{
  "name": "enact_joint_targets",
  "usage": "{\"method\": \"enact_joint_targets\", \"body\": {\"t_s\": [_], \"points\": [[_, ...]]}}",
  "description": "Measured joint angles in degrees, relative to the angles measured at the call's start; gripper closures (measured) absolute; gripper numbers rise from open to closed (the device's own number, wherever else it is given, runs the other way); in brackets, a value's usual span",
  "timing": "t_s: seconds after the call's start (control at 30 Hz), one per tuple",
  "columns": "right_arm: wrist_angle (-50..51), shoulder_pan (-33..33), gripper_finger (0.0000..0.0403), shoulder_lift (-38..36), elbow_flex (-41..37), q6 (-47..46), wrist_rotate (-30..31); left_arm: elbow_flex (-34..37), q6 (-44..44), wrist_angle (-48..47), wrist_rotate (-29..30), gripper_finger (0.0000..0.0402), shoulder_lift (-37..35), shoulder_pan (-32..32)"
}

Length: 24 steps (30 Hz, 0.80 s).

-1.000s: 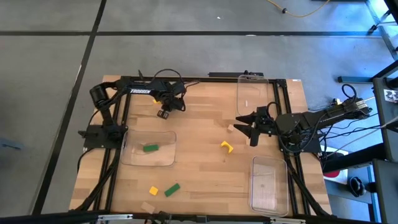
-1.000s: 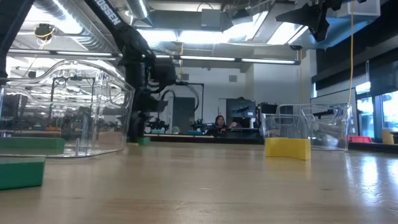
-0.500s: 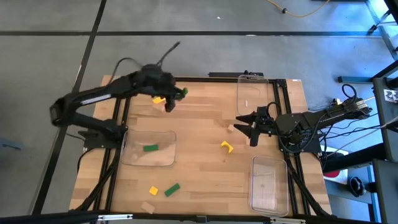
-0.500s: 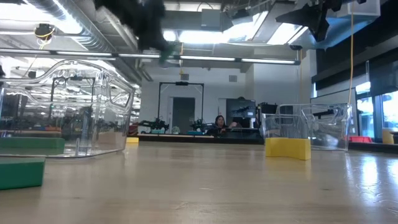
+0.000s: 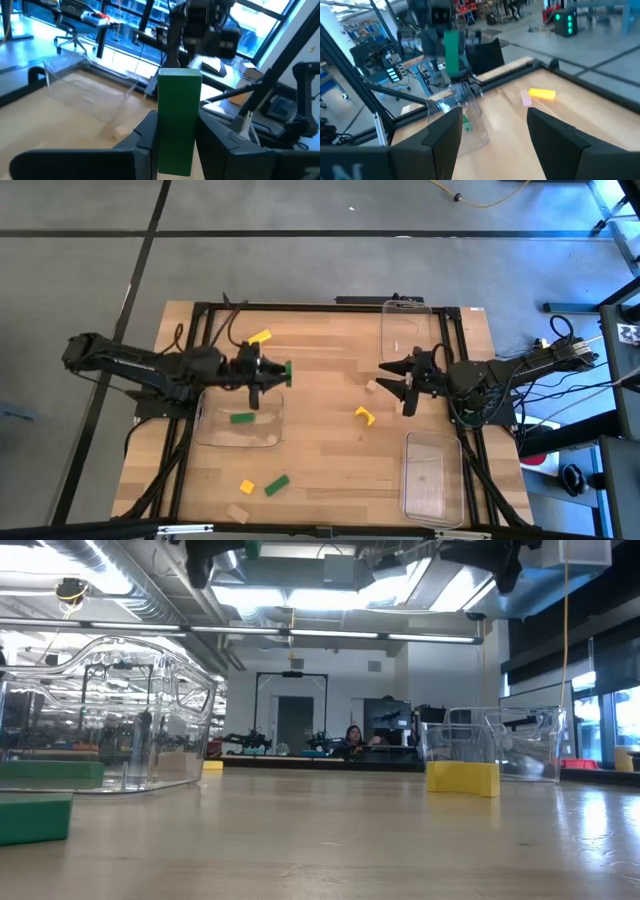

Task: Sort & place blocks by color
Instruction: Put the top green block into the left transparent bin

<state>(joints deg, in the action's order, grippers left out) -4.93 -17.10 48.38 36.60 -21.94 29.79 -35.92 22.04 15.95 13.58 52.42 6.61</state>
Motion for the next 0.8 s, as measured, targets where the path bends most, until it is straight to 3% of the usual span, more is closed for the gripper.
{"method": "enact_joint_targets", "body": {"t_s": [0.2, 0.8], "points": [[-2.9, 0.0, 0.0178, 0.0, 0.0, 4.5, -3.1, 1.2, -0.2, 0.3, 5.9, 0.0317, 0.1, 3.5], [-3.0, 0.0, 0.0178, 0.0, 0.0, 4.4, -4.5, 1.2, -3.1, 0.4, 5.3, 0.0317, 0.1, 3.5]]}}
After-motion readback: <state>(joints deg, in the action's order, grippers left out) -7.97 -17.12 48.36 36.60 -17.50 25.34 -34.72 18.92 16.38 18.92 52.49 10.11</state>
